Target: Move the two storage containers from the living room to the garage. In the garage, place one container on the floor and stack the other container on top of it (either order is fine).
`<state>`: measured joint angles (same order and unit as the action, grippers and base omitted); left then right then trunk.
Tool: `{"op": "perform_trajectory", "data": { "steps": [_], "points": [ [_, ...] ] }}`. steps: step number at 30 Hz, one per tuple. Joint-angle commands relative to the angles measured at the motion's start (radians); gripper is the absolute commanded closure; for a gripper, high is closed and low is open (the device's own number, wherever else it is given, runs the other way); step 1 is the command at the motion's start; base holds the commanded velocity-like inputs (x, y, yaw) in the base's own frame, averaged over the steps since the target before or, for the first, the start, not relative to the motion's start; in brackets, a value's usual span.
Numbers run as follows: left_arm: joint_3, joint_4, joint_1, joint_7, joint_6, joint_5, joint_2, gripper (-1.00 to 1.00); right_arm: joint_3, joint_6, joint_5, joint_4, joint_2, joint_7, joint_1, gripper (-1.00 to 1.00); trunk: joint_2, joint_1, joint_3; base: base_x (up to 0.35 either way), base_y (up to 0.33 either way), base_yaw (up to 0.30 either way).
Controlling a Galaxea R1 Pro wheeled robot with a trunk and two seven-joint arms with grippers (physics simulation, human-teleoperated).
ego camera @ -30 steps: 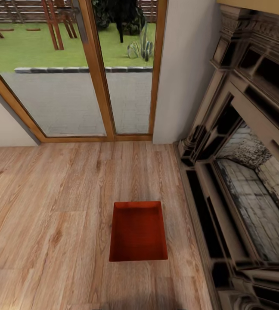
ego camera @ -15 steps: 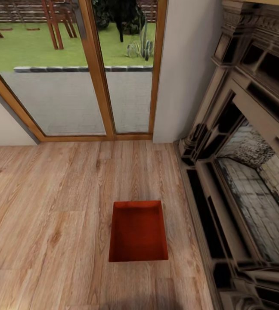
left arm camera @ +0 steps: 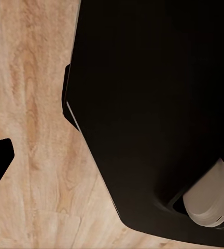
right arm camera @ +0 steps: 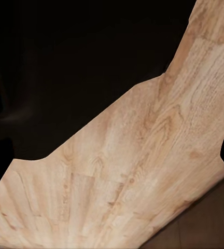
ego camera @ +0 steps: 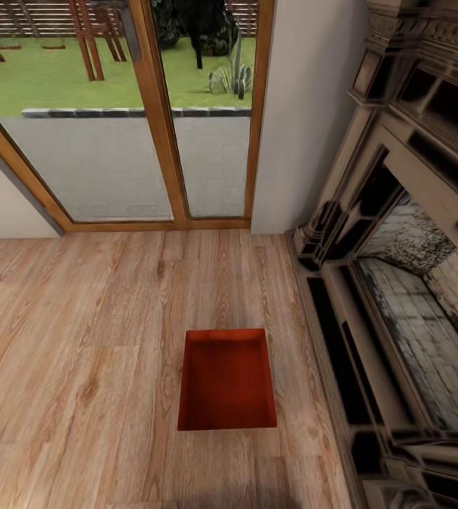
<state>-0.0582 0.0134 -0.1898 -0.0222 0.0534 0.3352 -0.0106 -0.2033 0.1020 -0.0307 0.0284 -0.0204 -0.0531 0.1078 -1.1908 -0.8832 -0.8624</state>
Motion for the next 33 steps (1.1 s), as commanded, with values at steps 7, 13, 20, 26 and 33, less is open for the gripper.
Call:
{"op": "perform_trajectory", "data": {
  "steps": [7, 13, 20, 26, 33],
  "points": [
    [-0.006, -0.001, 0.0, -0.002, 0.003, 0.008, 0.0, -1.0, -0.001, -0.001, -0.002, 0.003, 0.0, -0.002, 0.001, -1.0, 0.0, 0.0, 0.0, 0.0, 0.0, 0.0],
    [-0.006, -0.001, 0.0, -0.002, 0.003, 0.008, 0.0, -1.0, 0.0, 0.003, -0.001, 0.003, 0.0, -0.002, 0.001, -1.0, 0.0, 0.0, 0.0, 0.0, 0.0, 0.0],
    [-0.006, -0.001, 0.0, -0.003, 0.003, 0.008, 0.0, -1.0, -0.003, 0.009, -0.009, 0.002, 0.0, -0.002, 0.001, -1.0, 0.0, 0.0, 0.0, 0.0, 0.0, 0.0],
    [-0.006, -0.001, 0.0, -0.004, 0.003, 0.008, 0.0, -1.0, -0.002, 0.014, -0.013, 0.002, 0.0, -0.002, 0.001, -1.0, 0.0, 0.0, 0.0, 0.0, 0.0, 0.0],
    [-0.006, 0.0, 0.0, -0.002, 0.003, 0.008, 0.0, -1.0, -0.001, 0.002, -0.004, 0.002, 0.0, -0.002, 0.001, -1.0, 0.0, 0.0, 0.0, 0.0, 0.0, 0.0]
  ]
}}
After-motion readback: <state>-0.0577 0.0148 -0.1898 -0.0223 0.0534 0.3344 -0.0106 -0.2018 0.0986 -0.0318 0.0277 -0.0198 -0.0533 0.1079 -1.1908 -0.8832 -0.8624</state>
